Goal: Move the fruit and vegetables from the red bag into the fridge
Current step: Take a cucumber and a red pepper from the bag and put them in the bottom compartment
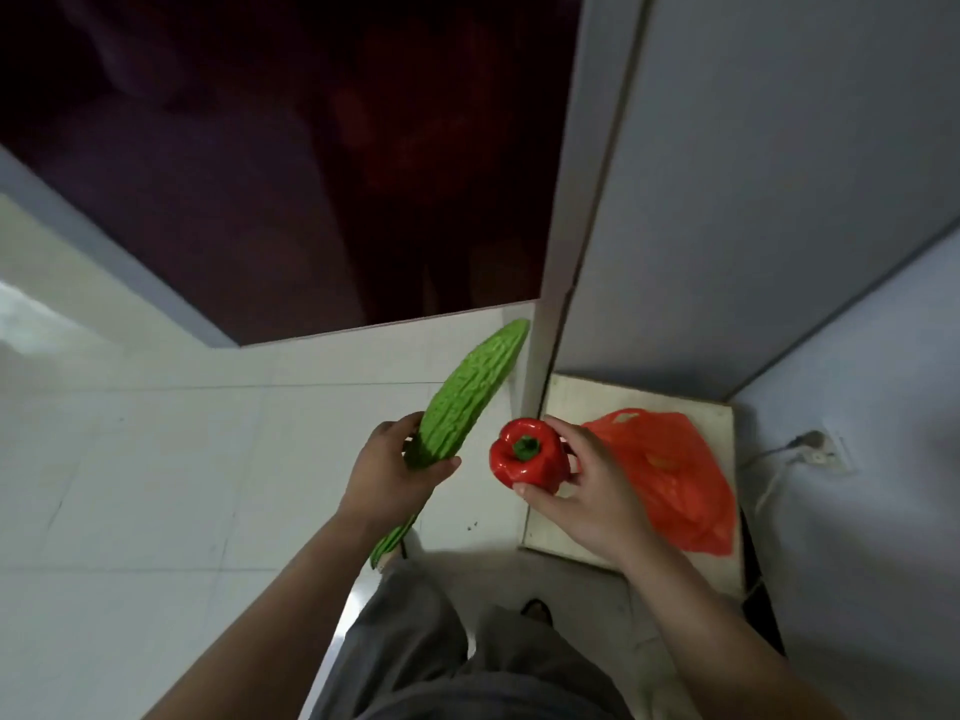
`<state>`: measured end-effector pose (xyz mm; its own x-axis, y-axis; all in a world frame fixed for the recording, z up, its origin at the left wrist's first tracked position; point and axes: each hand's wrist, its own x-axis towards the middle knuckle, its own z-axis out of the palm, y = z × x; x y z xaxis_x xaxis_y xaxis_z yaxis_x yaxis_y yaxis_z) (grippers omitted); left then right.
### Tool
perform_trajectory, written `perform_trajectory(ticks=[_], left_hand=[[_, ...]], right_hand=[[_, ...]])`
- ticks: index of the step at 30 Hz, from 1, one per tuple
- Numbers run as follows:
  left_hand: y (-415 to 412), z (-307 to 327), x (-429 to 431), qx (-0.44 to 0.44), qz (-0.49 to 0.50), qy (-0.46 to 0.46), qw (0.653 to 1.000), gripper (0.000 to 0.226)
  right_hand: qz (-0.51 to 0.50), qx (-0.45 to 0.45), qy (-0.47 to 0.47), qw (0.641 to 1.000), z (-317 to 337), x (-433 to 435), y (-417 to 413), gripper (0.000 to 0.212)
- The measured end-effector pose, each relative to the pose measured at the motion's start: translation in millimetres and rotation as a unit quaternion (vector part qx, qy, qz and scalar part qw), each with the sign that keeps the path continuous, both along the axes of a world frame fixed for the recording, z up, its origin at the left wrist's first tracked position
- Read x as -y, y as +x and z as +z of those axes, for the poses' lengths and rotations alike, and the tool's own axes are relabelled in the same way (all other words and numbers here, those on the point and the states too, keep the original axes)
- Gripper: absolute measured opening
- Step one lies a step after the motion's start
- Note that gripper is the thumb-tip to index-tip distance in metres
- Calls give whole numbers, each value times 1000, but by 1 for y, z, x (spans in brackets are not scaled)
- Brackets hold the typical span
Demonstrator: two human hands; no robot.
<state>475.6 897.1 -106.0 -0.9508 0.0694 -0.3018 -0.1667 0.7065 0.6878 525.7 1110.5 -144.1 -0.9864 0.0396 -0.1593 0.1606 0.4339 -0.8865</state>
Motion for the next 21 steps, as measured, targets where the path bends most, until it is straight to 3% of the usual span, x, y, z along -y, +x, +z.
perform_trajectory(ticks=[7,13,21], left_hand=[[26,7,58,-19,126,39,991,57],[34,5,123,-9,159,63,985,58],[30,5,284,-1,202,76,976,56]], right_hand=[[78,-6,14,997,15,46,-11,75],[125,-39,20,991,22,129,-29,70],[179,-9,17,984,17,280,-54,70]])
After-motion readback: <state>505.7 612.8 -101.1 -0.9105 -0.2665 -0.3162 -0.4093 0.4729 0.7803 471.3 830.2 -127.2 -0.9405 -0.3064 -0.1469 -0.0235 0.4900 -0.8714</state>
